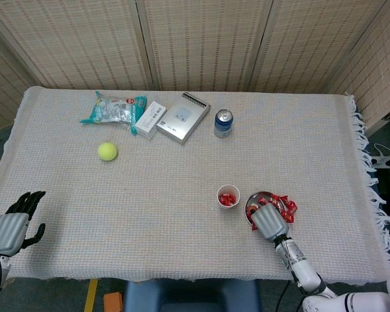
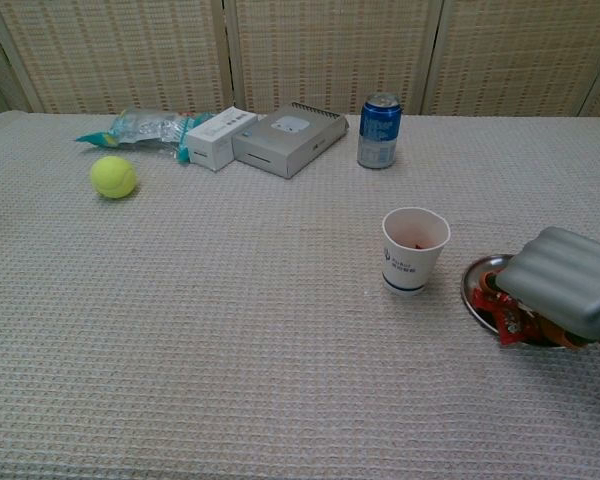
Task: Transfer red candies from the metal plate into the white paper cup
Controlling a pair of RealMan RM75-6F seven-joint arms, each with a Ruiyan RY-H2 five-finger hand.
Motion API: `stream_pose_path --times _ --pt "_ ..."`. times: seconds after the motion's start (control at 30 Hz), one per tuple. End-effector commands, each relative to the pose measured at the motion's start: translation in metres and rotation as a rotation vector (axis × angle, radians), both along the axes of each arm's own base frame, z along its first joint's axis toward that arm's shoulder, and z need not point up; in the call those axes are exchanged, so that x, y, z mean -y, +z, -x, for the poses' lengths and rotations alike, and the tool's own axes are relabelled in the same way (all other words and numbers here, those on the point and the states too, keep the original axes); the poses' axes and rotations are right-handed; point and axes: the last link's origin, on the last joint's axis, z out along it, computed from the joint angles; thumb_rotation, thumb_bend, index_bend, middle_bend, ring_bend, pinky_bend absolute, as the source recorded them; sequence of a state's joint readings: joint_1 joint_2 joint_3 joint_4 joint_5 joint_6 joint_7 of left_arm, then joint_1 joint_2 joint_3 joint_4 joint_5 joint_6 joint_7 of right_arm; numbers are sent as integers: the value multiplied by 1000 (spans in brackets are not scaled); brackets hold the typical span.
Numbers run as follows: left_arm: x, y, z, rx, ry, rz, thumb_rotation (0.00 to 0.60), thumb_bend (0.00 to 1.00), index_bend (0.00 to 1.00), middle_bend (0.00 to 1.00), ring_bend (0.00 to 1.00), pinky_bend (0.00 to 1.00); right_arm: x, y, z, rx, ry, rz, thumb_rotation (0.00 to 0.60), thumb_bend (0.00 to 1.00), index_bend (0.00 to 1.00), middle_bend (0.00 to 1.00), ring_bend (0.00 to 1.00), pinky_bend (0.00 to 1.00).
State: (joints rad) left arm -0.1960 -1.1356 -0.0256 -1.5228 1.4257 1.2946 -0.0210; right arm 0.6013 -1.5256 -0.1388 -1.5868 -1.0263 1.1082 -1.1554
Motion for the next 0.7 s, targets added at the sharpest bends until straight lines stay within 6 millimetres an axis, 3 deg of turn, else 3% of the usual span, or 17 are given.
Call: stream_pose_path --times 0.03,0.33,0.7 --pt "0 1 0 1 0 -1 600 472 0 49 6 195 1 -2 0 -1 -1 1 600 400 754 697 825 1000" --pt "0 1 0 4 0 -3 600 476 0 49 10 195 9 12 -6 58 3 60 600 409 859 767 826 1000" --pt "0 0 0 -1 0 0 600 474 0 49 10 195 16 29 -15 109 11 108 600 417 881 782 826 1000"
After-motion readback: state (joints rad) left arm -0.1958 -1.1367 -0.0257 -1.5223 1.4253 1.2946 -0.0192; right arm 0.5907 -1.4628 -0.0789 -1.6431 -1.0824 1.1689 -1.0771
